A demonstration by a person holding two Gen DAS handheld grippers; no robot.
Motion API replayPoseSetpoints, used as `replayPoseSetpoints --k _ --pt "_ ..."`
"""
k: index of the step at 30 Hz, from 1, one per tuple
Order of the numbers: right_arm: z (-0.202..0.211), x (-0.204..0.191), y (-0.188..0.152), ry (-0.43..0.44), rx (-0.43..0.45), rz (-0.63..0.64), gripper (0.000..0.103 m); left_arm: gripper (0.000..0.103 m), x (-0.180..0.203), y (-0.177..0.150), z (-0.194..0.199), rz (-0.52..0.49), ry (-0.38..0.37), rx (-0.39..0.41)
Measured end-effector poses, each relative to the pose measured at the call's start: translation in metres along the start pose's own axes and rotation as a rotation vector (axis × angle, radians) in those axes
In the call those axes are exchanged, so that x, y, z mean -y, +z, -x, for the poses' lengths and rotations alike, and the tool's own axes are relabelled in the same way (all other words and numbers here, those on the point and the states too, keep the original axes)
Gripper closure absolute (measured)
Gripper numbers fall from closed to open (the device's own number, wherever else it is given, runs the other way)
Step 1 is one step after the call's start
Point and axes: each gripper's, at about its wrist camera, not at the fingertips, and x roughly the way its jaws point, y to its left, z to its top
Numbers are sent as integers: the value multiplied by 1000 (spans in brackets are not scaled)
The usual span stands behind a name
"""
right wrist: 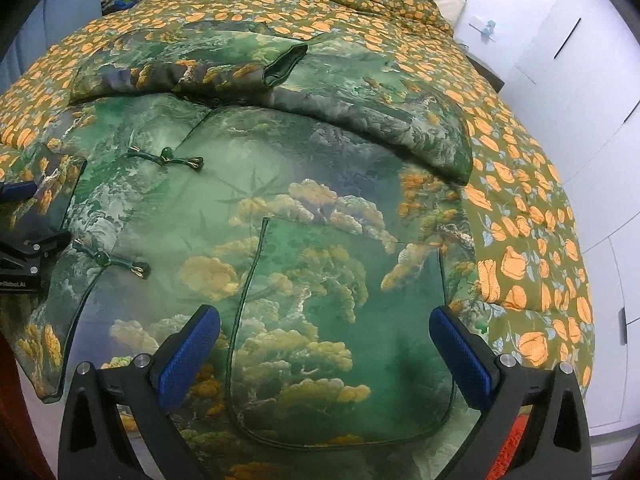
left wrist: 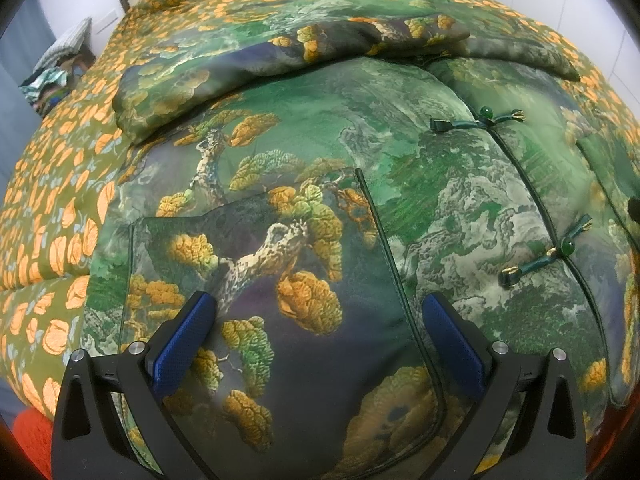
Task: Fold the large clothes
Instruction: 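Grasp the jacket hem with both tools and lift it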
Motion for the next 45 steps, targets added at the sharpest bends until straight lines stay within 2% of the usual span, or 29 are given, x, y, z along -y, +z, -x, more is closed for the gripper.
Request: replayPoseSetpoints --k 2,4,5,6,9,12,14,17,19,21,22,23,24,25,26,32,35,37,39,42,45 --pt "3 11 1 31 5 -26 1 1 -11 7 12 5 -37 -33" --pt "9 39 -1 63 2 -96 1 0 -42 8 43 85 -89 9" --pt "11 65 -5 82 -9 -161 1 0 -58 6 53 134 -117 17" --pt "11 86 -8 101 -24 -211 0 0 -83 1 62 216 -127 7" --pt "-4 149 -27 206 -136 -346 0 0 -130 -21 52 373 -162 -102" --pt "-27 167 -44 364 -277 -378 0 1 -150 -42 31 451 -143 -204" --pt "-40 161 -50 440 -334 -350 1 1 -144 -48 21 431 -197 -257" --pt "-53 145 -53 470 -387 -300 1 0 -120 -49 12 356 -272 -316" --pt "-65 134 -55 532 -446 -276 3 1 -109 -49 7 307 -278 -345" --pt "-70 130 -59 522 -485 -247 24 21 -105 -49 9 293 -261 -352" --pt "-68 130 -58 521 -486 -241 34 42 -104 -49 12 298 -268 -353" --pt "-62 134 -57 529 -479 -235 58 50 -102 -49 16 302 -274 -352" --pt "-54 139 -55 531 -465 -235 75 68 -103 -49 23 301 -277 -344" --pt "-48 144 -53 542 -452 -240 79 82 -103 -50 28 300 -283 -339" --pt "-37 150 -50 566 -429 -249 86 87 -104 -51 34 303 -298 -330" --pt "21 172 -34 639 -314 -297 89 90 -98 -51 89 268 -376 -274" --pt "38 180 -42 691 -325 -337 89 90 -103 -63 104 291 -420 -300" --pt "45 184 -54 735 -343 -378 90 91 -105 -76 118 340 -464 -311" --pt "52 188 -66 797 -337 -445 90 91 -111 -74 133 395 -514 -276" --pt "62 208 -58 936 -237 -565 90 92 -127 -40 152 437 -560 -161" --pt "68 235 -23 1028 -89 -639 90 92 -153 10 164 420 -549 -37"
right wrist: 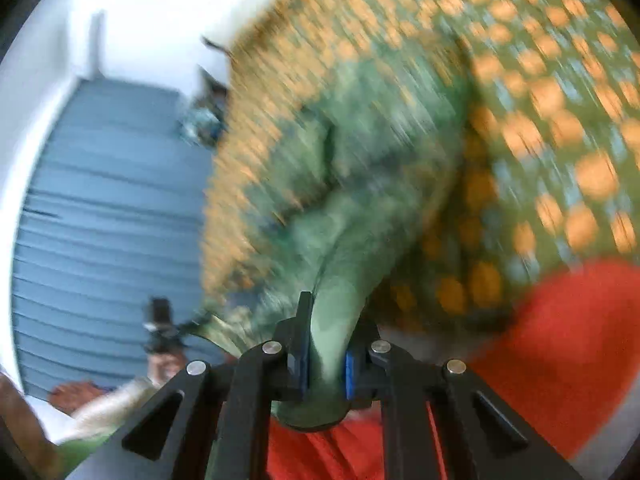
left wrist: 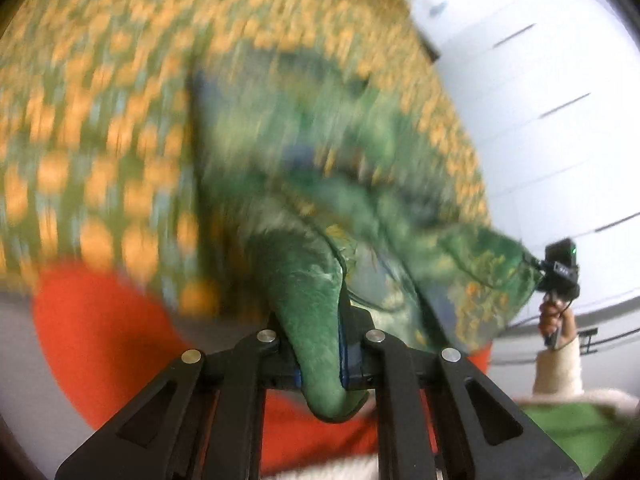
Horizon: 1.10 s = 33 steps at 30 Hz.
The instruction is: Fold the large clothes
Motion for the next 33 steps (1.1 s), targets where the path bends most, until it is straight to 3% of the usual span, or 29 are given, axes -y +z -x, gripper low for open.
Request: replayPoseSetpoints --k 3,6,7,8,9,10,11,12,14,16,19,22,25,27,29,31,32,33 --pt "-6 -17 55 76 106 23 91 92 -3 63 12 -40 28 97" --pt "-28 -21 119 86 190 41 91 91 -6 144 -11 -49 99 202" --pt "-38 -20 145 50 236 53 91 87 -3 167 -28 -61 130 218" --pt "-44 -16 164 32 269 59 85 76 -9 177 -42 -69 160 221" --pt "-52 -9 183 16 289 57 76 67 -7 201 -69 -77 206 197" --pt "-62 -1 199 -19 300 41 64 51 -9 212 -87 -72 227 169" --pt "-75 11 216 -68 319 -11 19 43 -10 221 -102 -58 251 142" --pt "-83 19 223 -104 347 -45 3 43 -11 228 -115 -35 277 115" --pt "-92 26 226 -171 387 -42 0 29 -14 230 -126 -5 307 111" --pt "-98 23 221 -236 371 18 0 17 -15 224 -119 -22 314 172" --pt "-111 0 211 -370 329 214 0 12 -14 225 -105 -29 299 258" --pt "-142 -28 200 -473 284 419 0 8 -5 222 -110 -58 212 316" --pt "-173 -56 193 -505 282 556 0 7 17 211 -147 -138 173 287" --pt "-201 -61 196 -509 286 607 0 7 25 204 -180 -198 222 276" --pt "-230 -54 201 -545 277 637 0 13 20 196 -224 -312 400 270" --pt "-260 -25 210 -635 238 630 0 15 -10 195 -255 -335 545 243" --pt "-271 1 214 -704 216 600 1 15 -27 196 -257 -299 535 254" --pt "-273 22 218 -706 217 559 1 15 -48 200 -253 -213 511 294"
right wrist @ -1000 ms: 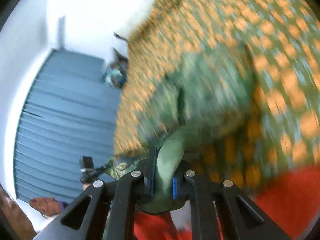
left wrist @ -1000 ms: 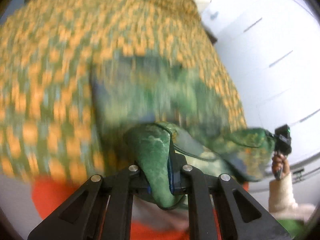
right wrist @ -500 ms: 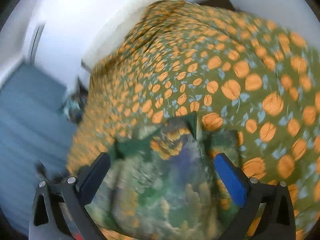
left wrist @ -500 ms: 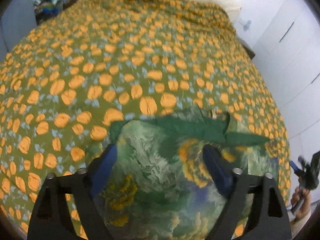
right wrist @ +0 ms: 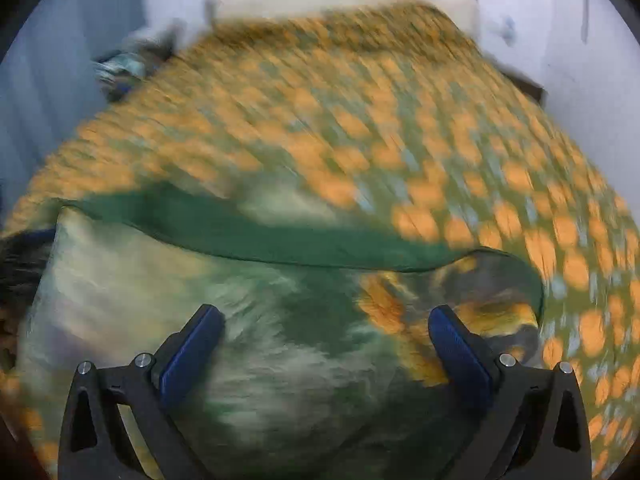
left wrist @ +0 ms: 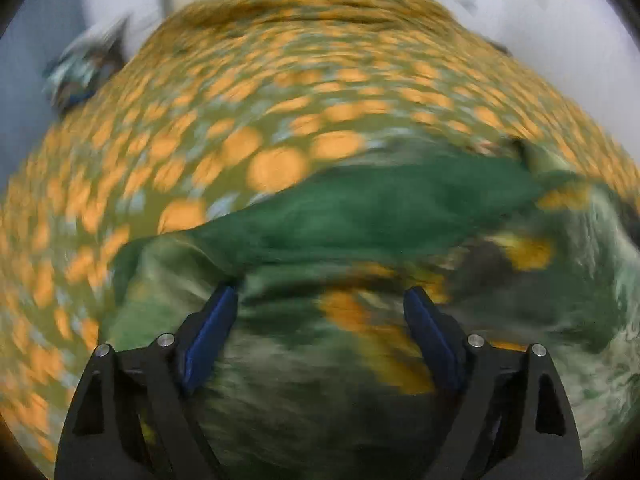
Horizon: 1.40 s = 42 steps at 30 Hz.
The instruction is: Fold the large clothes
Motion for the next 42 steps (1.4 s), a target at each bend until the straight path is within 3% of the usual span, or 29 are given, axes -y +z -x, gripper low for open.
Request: replayPoseSetpoints --k 2,5,10,14,17,20,25,28,30,33,35,36,38,42 --pt "-10 29 -13 51 40 -122 1 15 -17 2 -4 77 -16 22" --pt "-16 52 -24 124 100 -220 1 13 -17 5 -14 56 -21 40" --pt "-25 57 -32 177 139 -235 1 13 -35 -5 -20 130 -130 84" --pt "-24 59 -33 203 152 -251 1 13 -34 -1 -17 133 -147 69" --pt "-22 58 -31 192 144 -242 0 9 -31 7 -7 131 -166 16" --pt "-17 55 -27 174 118 -227 0 9 -23 16 28 83 -167 13" --pt "8 46 -9 143 74 -201 0 5 15 15 113 -10 -290 131" --pt "52 37 -3 169 127 -180 0 5 62 4 130 -101 -395 112" --pt "85 28 -5 203 165 -149 0 5 95 -2 121 -158 -415 81" --pt "130 9 -23 262 198 -76 0 5 118 6 86 -137 -351 44" --pt "155 -3 -47 310 213 -51 0 4 121 19 43 -69 -288 -26" --pt "163 -7 -60 331 216 -52 0 3 124 21 9 -79 -190 -91" --pt "174 -13 -91 363 214 -75 0 0 126 14 -23 -93 -139 -175" --pt "180 -17 -145 358 207 -129 0 1 136 19 -14 -132 -111 -153"
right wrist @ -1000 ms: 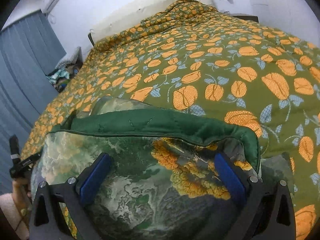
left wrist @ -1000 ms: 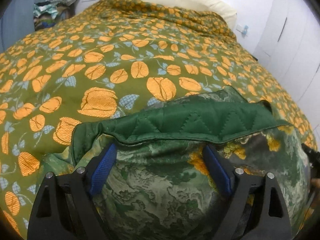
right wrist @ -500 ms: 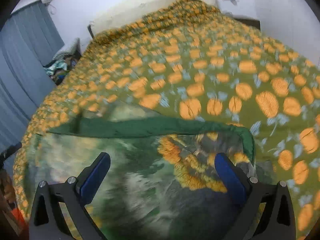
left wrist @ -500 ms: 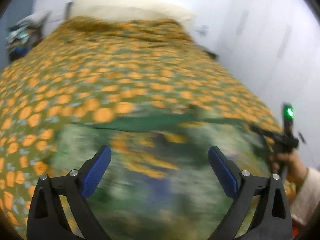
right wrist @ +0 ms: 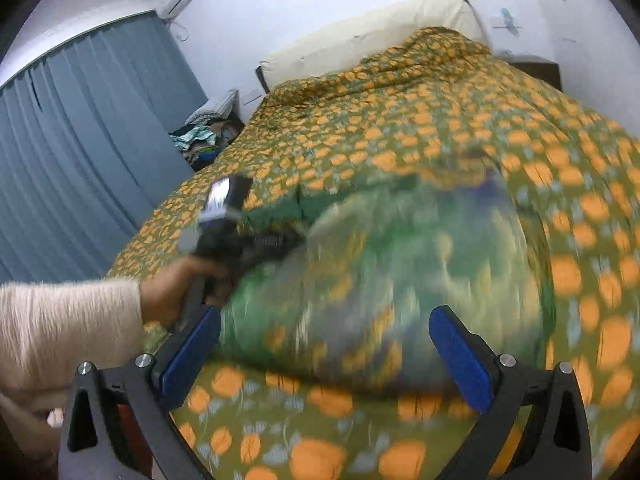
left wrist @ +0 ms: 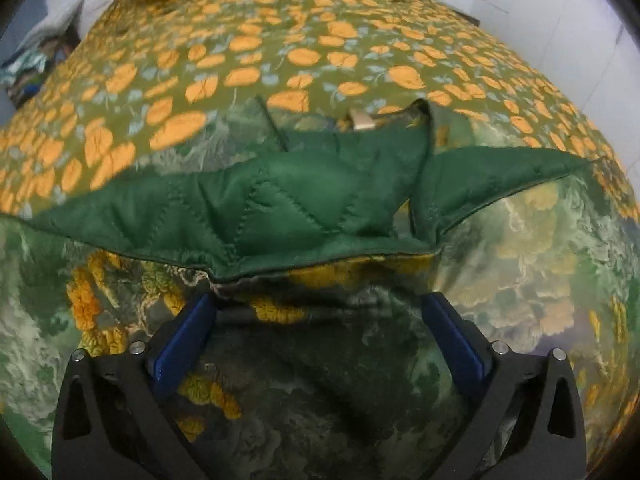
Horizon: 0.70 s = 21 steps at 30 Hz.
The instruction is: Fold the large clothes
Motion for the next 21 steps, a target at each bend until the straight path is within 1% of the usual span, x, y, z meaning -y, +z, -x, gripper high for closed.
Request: replayPoseSetpoints --k 2,3,5,7,8,9,10,11,12,13,14,15,17,21 --pt "4 3 -18 -14 1 -18 0 3 -2 -2 20 -15 -29 24" --pt "3 4 -20 -21 -4 -19 0 3 -4 -4 35 -14 -59 42" --pt "3 5 -16 -32 -1 -4 0 2 -6 -14 66 -17 -114 88" --pt "7 4 -10 -25 37 17 0 2 0 -36 96 -60 -132 135" --pt "7 2 -9 -12 49 23 0 2 2 -42 101 -73 -132 144" --pt "6 1 -8 -3 53 24 0 2 6 -50 102 -88 -124 147" --pt "5 0 -8 6 52 23 0 2 10 -58 96 -103 -106 132" --pt "1 -1 -10 18 42 22 0 1 13 -63 83 -117 -78 96" --pt "-2 -1 -10 22 31 21 0 0 14 -71 56 -129 -45 13" --pt "-5 -2 -12 23 19 20 0 0 15 -75 39 -131 -39 -14" --pt "-7 -2 -14 21 9 21 0 0 15 -80 28 -139 -39 -3" --pt "-8 -2 -16 16 3 25 0 0 15 -81 27 -142 -40 26" --pt "-8 -1 -18 2 0 32 0 0 16 -78 31 -131 -41 29" --pt "-1 2 -21 -12 12 37 0 2 15 -79 63 -142 -61 46"
